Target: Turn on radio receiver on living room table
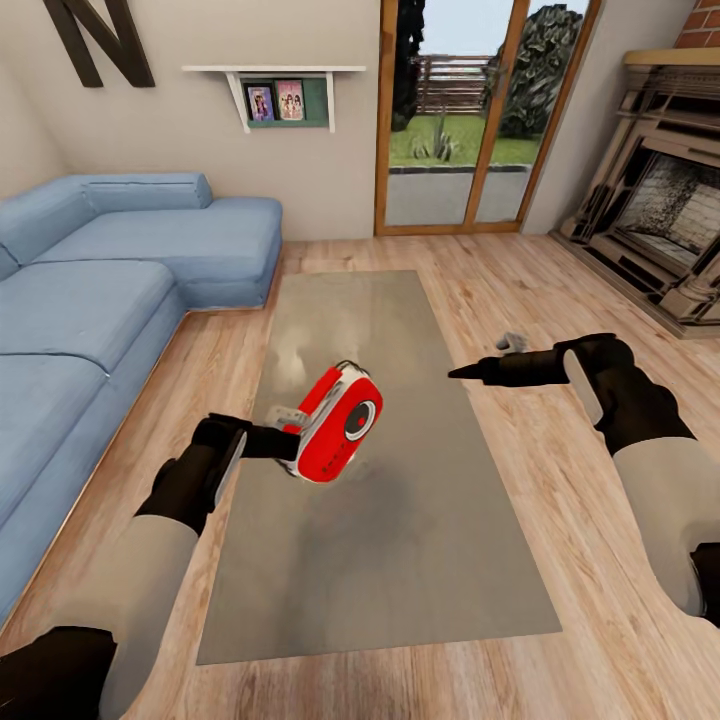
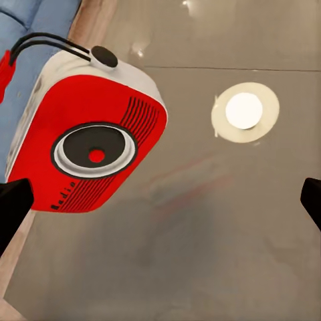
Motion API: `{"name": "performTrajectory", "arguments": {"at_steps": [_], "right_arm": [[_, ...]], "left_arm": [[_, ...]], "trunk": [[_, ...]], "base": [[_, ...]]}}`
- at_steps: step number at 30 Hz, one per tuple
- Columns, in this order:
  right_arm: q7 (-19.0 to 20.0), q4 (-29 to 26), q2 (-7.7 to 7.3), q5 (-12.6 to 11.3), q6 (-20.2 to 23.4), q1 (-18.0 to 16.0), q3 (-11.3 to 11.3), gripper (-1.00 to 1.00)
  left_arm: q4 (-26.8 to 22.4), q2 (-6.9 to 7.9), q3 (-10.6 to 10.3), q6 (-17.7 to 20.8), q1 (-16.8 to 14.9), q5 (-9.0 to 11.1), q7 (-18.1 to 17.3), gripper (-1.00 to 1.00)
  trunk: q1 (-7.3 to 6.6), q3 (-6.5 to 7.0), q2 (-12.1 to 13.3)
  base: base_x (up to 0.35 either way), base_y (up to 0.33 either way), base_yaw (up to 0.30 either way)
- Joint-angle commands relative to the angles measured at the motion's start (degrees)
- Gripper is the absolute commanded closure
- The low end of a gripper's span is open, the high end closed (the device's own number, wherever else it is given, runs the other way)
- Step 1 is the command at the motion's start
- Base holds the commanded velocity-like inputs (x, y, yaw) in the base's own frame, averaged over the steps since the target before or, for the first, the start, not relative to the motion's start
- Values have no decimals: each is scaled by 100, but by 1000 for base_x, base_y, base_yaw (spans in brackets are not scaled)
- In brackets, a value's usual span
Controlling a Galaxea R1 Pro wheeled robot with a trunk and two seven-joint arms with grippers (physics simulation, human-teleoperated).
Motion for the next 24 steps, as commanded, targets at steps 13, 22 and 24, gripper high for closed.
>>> {"name": "performTrajectory", "arguments": {"at_steps": [13,22,24], "right_arm": [[12,0,82,-31,0,0,329,-100],[30,0,203,-36,0,0,338,-100],[35,0,221,-41,0,0,338,-100]], "left_arm": [[-95,-226,19,12,-1,-168,2,100],[-572,-393,20,197,-1,1151,2,100],[-713,-397,20,214,-1,1168,1,100]], "trunk": [[0,1,0],[0,1,0],[0,1,0]], "base": [[0,0,0],[0,0,0],[0,0,0]]}}
